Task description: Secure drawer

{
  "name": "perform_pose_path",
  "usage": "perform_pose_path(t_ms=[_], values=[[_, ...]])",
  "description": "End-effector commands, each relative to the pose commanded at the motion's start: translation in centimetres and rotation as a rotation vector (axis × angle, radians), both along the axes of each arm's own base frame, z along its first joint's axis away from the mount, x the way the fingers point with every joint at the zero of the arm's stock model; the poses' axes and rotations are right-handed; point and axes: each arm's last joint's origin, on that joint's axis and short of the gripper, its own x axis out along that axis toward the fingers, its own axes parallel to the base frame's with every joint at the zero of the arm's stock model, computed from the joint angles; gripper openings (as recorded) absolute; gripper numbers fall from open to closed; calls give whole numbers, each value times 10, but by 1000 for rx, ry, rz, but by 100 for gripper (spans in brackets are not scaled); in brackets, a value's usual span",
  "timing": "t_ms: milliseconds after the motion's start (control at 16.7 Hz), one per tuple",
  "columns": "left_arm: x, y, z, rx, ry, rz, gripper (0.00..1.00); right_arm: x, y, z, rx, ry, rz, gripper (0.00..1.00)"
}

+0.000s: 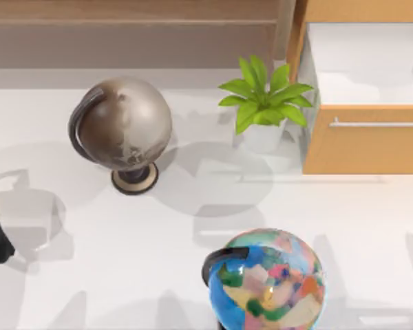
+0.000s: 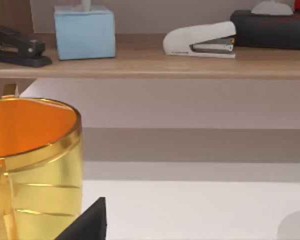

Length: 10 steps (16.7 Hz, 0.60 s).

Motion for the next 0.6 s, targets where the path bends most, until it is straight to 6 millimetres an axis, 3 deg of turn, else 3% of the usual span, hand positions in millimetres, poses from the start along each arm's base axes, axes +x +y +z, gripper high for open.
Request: perform_pose_path(t_ms=[300, 600], values=[[0, 0, 0, 0, 0, 0, 100, 7, 7, -10, -43, 16, 21, 100], [0, 0, 0, 0, 0, 0, 100, 30, 33, -42, -291, 36, 65, 100]])
